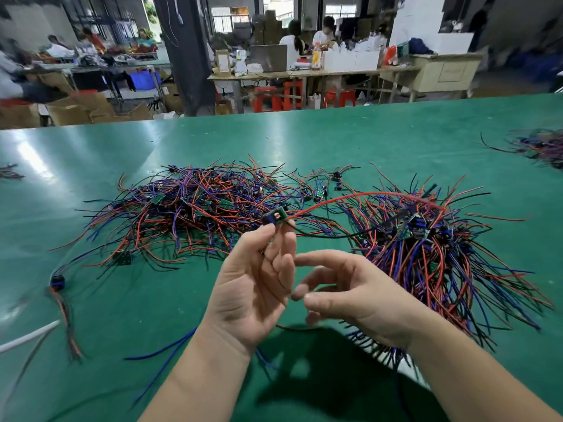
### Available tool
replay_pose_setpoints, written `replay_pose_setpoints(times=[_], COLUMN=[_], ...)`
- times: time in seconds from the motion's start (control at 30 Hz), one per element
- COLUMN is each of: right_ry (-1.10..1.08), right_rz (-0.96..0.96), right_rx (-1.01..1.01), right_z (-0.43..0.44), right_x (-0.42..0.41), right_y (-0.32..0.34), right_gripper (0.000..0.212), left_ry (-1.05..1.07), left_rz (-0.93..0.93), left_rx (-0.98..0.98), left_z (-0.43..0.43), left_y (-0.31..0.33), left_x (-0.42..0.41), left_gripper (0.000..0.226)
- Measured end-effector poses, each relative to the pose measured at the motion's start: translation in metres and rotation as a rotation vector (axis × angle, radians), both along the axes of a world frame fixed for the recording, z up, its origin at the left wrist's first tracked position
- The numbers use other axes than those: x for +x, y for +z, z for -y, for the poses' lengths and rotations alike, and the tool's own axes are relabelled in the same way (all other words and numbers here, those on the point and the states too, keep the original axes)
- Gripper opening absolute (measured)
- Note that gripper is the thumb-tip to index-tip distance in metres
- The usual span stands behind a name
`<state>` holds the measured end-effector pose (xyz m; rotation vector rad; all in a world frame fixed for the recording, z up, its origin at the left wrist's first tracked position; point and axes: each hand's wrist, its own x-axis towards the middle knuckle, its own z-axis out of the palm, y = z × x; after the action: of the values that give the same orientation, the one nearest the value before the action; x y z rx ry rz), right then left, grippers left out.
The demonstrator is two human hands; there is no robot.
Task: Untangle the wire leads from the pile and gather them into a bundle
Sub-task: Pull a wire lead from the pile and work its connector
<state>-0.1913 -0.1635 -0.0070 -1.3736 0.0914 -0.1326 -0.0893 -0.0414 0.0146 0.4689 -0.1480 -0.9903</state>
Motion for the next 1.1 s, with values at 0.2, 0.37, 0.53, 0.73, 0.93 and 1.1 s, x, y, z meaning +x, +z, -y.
replay_pose_setpoints(times=[0.2, 0.37, 0.53, 0.73, 0.93, 1.1], right_ry=[-0.259, -0.386, -0.418, -0.566, -0.835, -0.857], right_rz=[0.269, 0.201, 0.136, 0.078, 0.226, 0.273], right_rx=[0.183, 0.305, 0.332, 0.154, 0.366, 0.444], right_z=[-0.008, -0.002, 0.005, 0.015, 0.047, 0.052], right_x=[0.009, 0.011, 0.011, 0.007, -0.005, -0.007], right_y=[0.001, 0.003, 0.005, 0.009, 0.028, 0.027], right_gripper=[0.054, 0.035, 0.011, 0.012, 0.01, 0.016], left_ry=[0.018, 0.011, 0.244, 0.289, 0.303, 0.261], left_rz=[0.362, 0.592, 0.943, 0.897, 0.819, 0.838], left_rx=[0.257, 0.361, 0.409, 0.429, 0.428, 0.365], left_z=[0.01, 0.015, 0.016, 0.018, 0.015, 0.018], left_y=[-0.005, -0.017, -0.021, -0.021, -0.018, -0.021], left_x=[-0.01, -0.016, -0.017, -0.017, -0.011, -0.023], left_gripper=[0.027, 0.018, 0.03, 0.004, 0.001, 0.01])
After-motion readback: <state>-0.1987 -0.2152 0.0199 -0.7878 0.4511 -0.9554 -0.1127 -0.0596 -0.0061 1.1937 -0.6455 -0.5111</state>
